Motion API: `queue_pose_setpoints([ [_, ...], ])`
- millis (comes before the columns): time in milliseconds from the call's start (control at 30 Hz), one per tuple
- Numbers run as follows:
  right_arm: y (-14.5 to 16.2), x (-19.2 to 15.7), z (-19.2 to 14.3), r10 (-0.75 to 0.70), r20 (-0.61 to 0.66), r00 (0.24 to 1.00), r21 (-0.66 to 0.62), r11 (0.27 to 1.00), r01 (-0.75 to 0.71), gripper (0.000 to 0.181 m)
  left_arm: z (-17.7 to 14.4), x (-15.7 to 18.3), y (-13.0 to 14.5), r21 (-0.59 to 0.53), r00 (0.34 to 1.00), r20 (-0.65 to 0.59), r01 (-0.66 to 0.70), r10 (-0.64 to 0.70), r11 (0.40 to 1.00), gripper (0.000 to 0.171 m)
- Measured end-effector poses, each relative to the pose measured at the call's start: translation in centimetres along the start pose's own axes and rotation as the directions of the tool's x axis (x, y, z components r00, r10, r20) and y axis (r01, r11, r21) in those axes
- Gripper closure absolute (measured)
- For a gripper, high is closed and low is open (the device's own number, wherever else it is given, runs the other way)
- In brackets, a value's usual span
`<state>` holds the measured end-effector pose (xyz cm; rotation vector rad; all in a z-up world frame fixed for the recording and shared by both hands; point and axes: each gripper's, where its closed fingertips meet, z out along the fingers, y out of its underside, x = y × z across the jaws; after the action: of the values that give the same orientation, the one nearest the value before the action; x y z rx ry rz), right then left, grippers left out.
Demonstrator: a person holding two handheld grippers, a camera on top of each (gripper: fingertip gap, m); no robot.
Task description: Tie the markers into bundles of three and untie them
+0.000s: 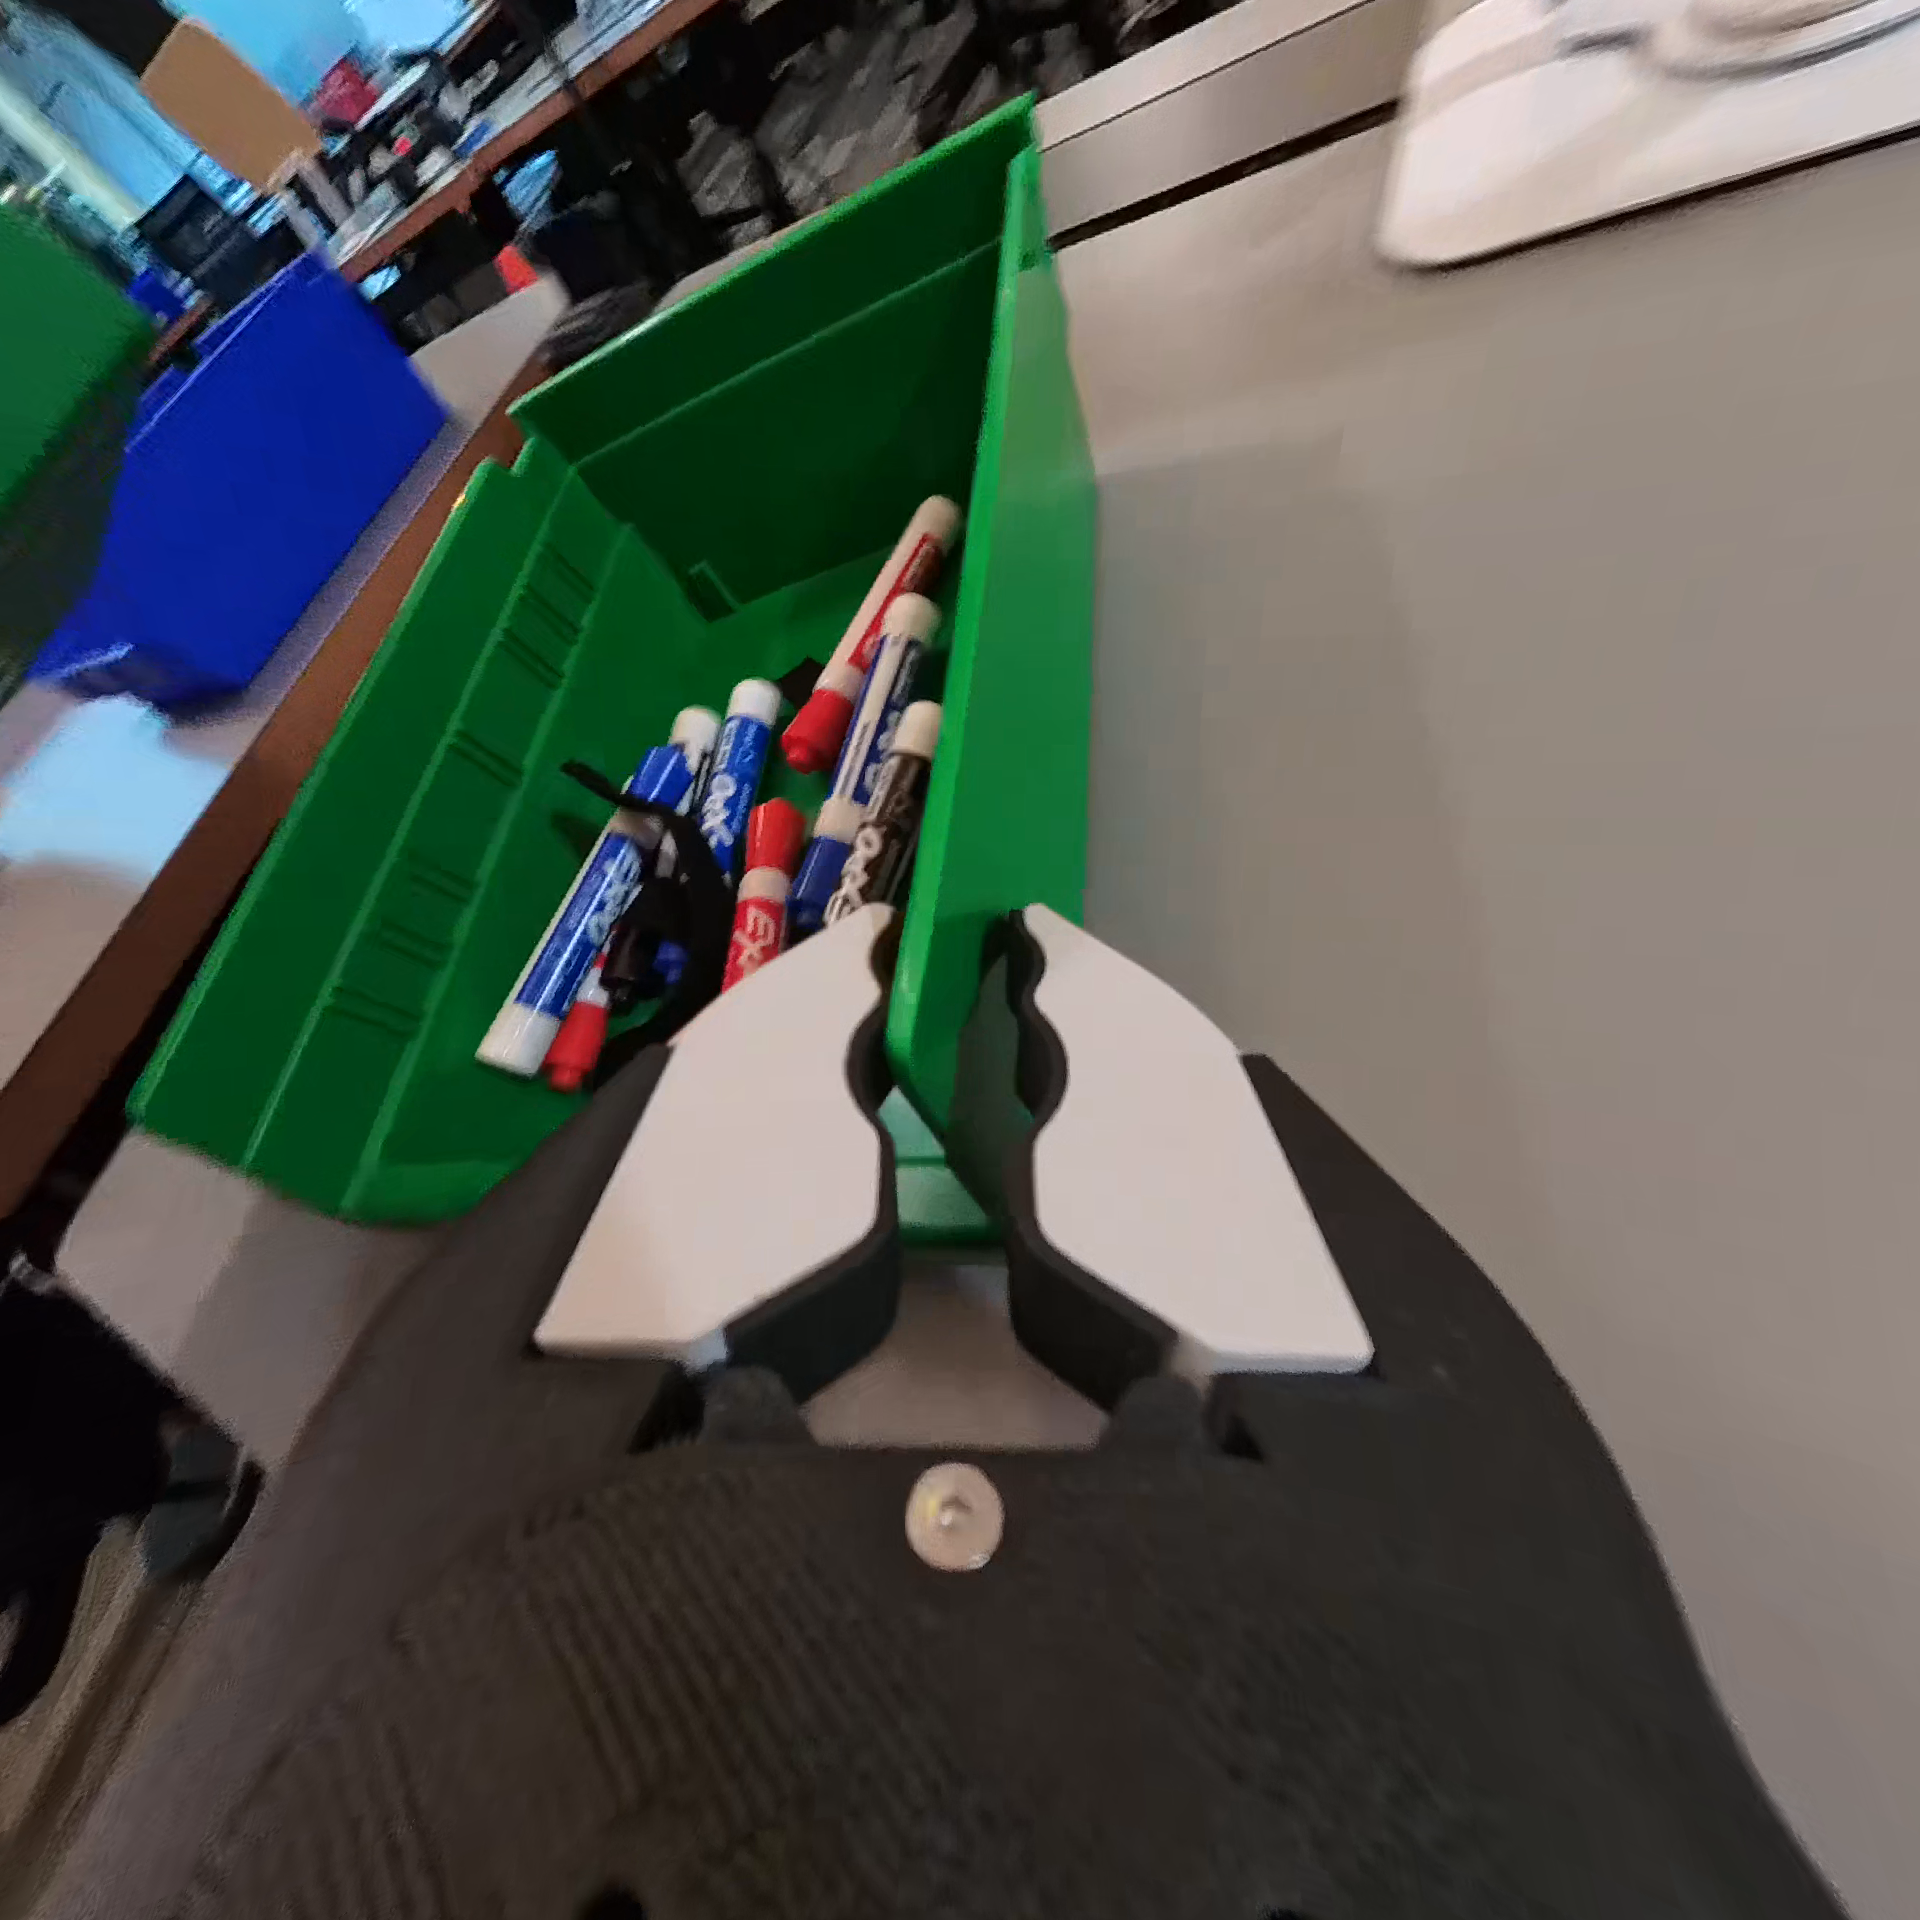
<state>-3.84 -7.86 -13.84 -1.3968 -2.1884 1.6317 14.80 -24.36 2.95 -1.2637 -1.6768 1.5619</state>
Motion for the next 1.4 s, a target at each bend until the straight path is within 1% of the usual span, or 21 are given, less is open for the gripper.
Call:
queue_pose_setpoints([
  [100,1.2,-4.4,1.7,-0.001,0.1,0.995,-0.063,0.998,0.007,0.154,-1.1,-1.4,-1.1,0.034,0.999,0.006,0.043,-0.043,0.999,0.168],
  [200,1.8,-7.1,2.7,-0.061,0.13,0.99,-0.086,0.994,0.072,0.15,-2.1,-2.2,-1.7,0.05,0.998,0.002,0.067,-0.067,0.997,0.168],
  [267,1.6,-8.2,2.6,-0.095,0.158,0.983,-0.076,0.991,0.108,0.15,-2.5,-2.5,-2.0,0.058,0.998,-0.002,0.07,-0.07,0.996,0.167],
  [333,0.8,-8.8,1.5,-0.107,0.192,0.976,-0.047,0.992,0.118,0.148,-2.8,-2.3,-2.2,0.063,0.998,-0.012,0.069,-0.068,0.996,0.168],
  [433,-1.1,-8.7,-1.5,-0.122,0.254,0.959,0.0,0.992,0.126,0.143,-3.0,-1.2,-2.6,0.064,0.998,-0.042,0.052,-0.05,0.997,0.168],
  [533,-2.6,-6.7,-5.8,-0.165,0.298,0.94,0.041,0.986,0.16,0.142,-3.3,1.4,-3.3,0.063,0.995,-0.102,0.021,-0.014,0.998,0.168],
  [567,-3.0,-5.4,-7.4,-0.18,0.298,0.938,0.056,0.984,0.171,0.141,-3.5,2.7,-3.6,0.063,0.992,-0.13,0.004,0.004,0.998,0.169],
  [633,-3.5,-1.7,-10.6,-0.213,0.255,0.943,0.089,0.976,0.196,0.142,-4.0,5.8,-4.3,0.075,0.98,-0.194,-0.034,0.048,0.997,0.169],
  [733,-4.1,5.7,-15.3,-0.223,0.13,0.966,0.146,0.968,0.204,0.143,-5.1,11.6,-5.5,0.112,0.944,-0.314,-0.069,0.101,0.991,0.169],
  [767,-4.2,8.5,-16.9,-0.21,0.08,0.974,0.165,0.967,0.195,0.145,-5.5,13.9,-6.0,0.122,0.927,-0.358,-0.067,0.107,0.99,0.169],
  [800,-4.3,11.2,-18.5,-0.197,0.038,0.98,0.188,0.964,0.186,0.151,-5.9,16.2,-6.4,0.127,0.91,-0.401,-0.059,0.105,0.99,0.169],
  [867,-4.0,16.4,-20.7,-0.172,-0.052,0.984,0.221,0.959,0.179,0.166,-6.3,21.1,-7.4,0.141,0.871,-0.478,-0.05,0.112,0.989,0.169],
  [933,-3.0,21.2,-22.2,-0.118,-0.137,0.984,0.175,0.974,0.141,0.168,-6.3,26.4,-7.5,0.146,0.823,-0.545,-0.09,0.156,0.985,0.168],
  [967,-2.6,22.9,-22.9,-0.077,-0.155,0.985,0.167,0.981,0.103,0.168,-6.1,29.0,-7.3,0.147,0.798,-0.577,-0.109,0.174,0.983,0.168],
  [1033,-2.9,24.6,-24.4,0.032,-0.141,0.989,0.216,0.976,0.0,0.168,-5.3,34.0,-6.4,0.133,0.752,-0.635,-0.117,0.176,0.984,0.168],
  [1100,-3.4,25.6,-25.5,0.1,-0.125,0.987,0.264,0.962,-0.064,0.167,-4.2,38.6,-4.9,0.105,0.717,-0.68,-0.109,0.151,0.988,0.168],
  [1200,-3.9,27.3,-26.6,0.113,-0.194,0.974,0.314,0.948,-0.048,0.17,-3.1,44.2,-2.0,0.073,0.681,-0.712,-0.17,0.171,0.983,0.167],
  [1300,-4.4,28.7,-27.2,0.097,-0.254,0.962,0.34,0.94,-0.005,0.17,-2.9,47.8,-0.6,0.156,0.666,-0.68,-0.278,0.307,0.948,0.168],
  [1333,-4.4,29.1,-27.1,0.094,-0.265,0.96,0.337,0.942,0.001,0.169,-2.8,48.7,0.0,0.157,0.652,-0.681,-0.314,0.333,0.936,0.168],
  [1400,-4.1,29.7,-26.8,0.103,-0.269,0.958,0.323,0.946,-0.011,0.166,-2.4,50.5,0.7,0.176,0.637,-0.68,-0.341,0.364,0.923,0.168],
])
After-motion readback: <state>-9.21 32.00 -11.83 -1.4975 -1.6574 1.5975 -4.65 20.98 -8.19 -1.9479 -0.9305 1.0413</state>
